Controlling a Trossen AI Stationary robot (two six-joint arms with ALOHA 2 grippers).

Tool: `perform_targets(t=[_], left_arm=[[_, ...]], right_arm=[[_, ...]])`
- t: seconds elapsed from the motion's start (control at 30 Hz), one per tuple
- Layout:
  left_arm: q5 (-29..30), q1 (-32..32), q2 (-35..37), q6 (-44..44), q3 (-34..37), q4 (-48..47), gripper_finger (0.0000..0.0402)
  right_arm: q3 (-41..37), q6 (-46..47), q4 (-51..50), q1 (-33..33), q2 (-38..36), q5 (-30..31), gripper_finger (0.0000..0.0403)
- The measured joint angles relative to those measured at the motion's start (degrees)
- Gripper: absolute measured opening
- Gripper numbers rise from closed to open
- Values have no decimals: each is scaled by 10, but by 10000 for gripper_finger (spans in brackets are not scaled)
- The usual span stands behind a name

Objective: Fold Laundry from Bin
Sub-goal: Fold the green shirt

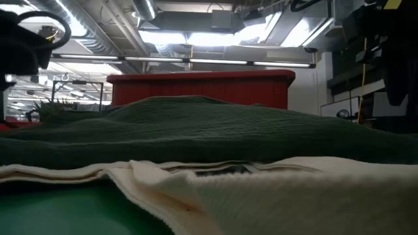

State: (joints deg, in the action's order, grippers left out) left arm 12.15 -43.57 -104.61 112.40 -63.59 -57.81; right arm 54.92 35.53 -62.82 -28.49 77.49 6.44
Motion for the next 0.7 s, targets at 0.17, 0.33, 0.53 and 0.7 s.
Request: perform_targets(t=[0.17, 0.33, 0.53, 0.7], left_arm=[[7, 0, -17, 0, -1, 3, 238], [10, 0, -23, 0, -1, 13, 238], [14, 0, -23, 1, -1, 38, 230], [16, 0, -24, 0, -1, 43, 201]], right_arm=[[0, 0, 0, 0, 0, 0, 163], [0, 0, 0, 0, 0, 0, 163], [0, 0, 0, 0, 0, 0, 163], [0, 0, 0, 0, 0, 0, 163]])
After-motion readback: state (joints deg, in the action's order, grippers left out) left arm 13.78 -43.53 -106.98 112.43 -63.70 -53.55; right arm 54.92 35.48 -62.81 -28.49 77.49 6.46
